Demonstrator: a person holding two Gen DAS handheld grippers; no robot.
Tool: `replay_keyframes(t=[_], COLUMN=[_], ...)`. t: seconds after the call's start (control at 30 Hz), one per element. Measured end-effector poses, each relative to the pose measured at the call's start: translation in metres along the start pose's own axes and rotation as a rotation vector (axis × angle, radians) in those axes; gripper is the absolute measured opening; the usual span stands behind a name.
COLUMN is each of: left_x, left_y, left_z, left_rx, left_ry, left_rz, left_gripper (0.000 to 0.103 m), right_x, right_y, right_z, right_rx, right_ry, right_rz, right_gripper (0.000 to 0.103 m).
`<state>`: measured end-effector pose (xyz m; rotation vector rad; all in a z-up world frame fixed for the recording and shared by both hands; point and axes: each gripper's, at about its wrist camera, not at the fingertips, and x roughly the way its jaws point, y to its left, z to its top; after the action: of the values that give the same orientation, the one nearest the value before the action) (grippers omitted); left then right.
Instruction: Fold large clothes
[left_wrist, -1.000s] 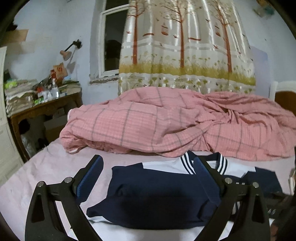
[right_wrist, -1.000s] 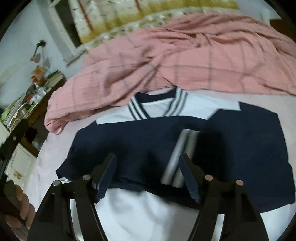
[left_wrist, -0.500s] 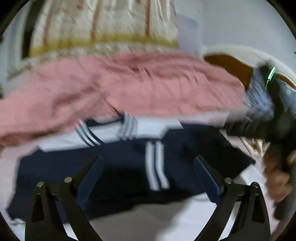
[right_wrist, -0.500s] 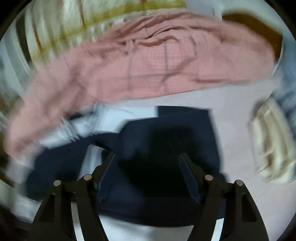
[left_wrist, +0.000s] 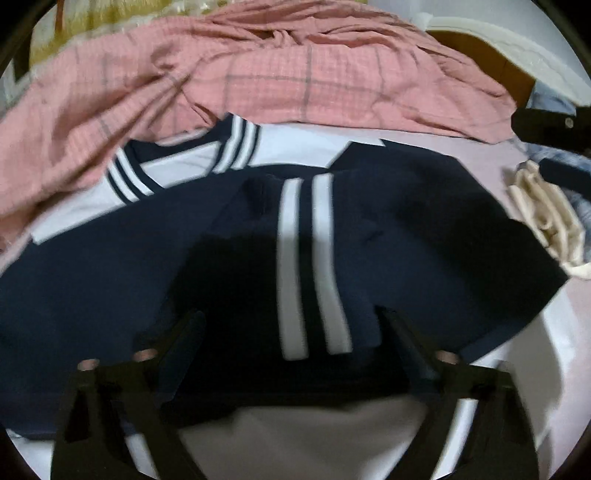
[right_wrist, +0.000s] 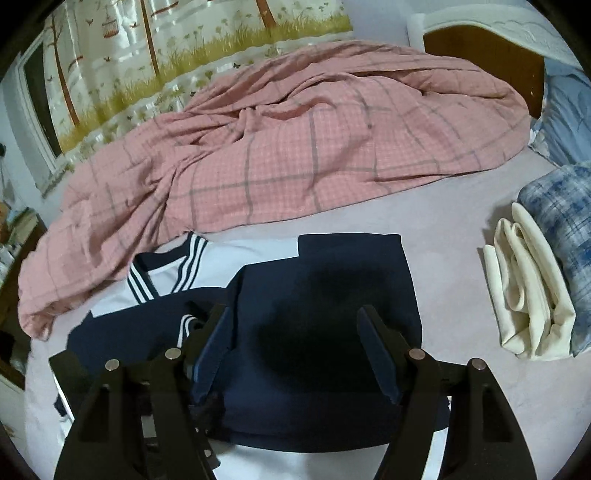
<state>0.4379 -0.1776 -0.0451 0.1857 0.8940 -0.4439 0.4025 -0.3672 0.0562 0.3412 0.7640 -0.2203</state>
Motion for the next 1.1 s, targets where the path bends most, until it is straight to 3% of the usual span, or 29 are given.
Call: replay_keyframes(t=[0.07,0.13,0.17,0.37,0.53,0.8,0.87,0.97,1.0,1.1], left_x=[-0.006,-0.013,-0.016,-0.052,-0.063,-0.065,-0.066,-0.064,-0.065,-0.071], left_y=[0.008,0.019,0.025,0.093,0.15,0.176,0.182,0.189,0.191,0.194], left_z=[-0.001,-0.001,0.001,0.003,-0.007,-0.019,-0.021,-0.025,-0.025,-0.026], left_rx=[-0.007,-0.025,-0.04,-0.271,-0.436,-0.504,-0.512,-0.551,-0.552,-0.552], left_ry=[-0.03,-0.065,-0.076,-0.195,-0.208,-0.213,-0.207,-0.187,-0.185,-0.191], left_rz=[-0.034,0.021,0.068,0.171,0.129,0.308,0.301,0.283,0.302,0.421], left_gripper=[0.063,0.03,0.028,0.024,0.024,0.024,0.025,0.031,0.036,0.036], right_x=[0.004,0.008,0.009,0.015,0.025,0.064,0.078,0.1,0.104,0.11], right_y=[0.004,0.006,0.006,0.011,0.027,0.019,0.015,0.006,0.002,-0.009], right_z=[-0.002,-0.003,-0.004,-0.006,-0.011,-0.02,-0.025,-0.03,-0.031,-0.03], right_rx=[-0.008,-0.019,-0.023,-0.046,-0.11,-0.14,-0.143,-0.148,-0.141,-0.118], right_ry=[0.006,0.012,0.013,0.023,0.038,0.137,0.177,0.206,0.196,0.18], right_rz=[0.001,-0.014,-0.022,-0.039,-0.067,-0.106,-0.098,-0.155,-0.184,-0.257], right_gripper=[0.072,0.072,0.072,0.072,0.072,0.072,0.072,0.071,0.067,0.031])
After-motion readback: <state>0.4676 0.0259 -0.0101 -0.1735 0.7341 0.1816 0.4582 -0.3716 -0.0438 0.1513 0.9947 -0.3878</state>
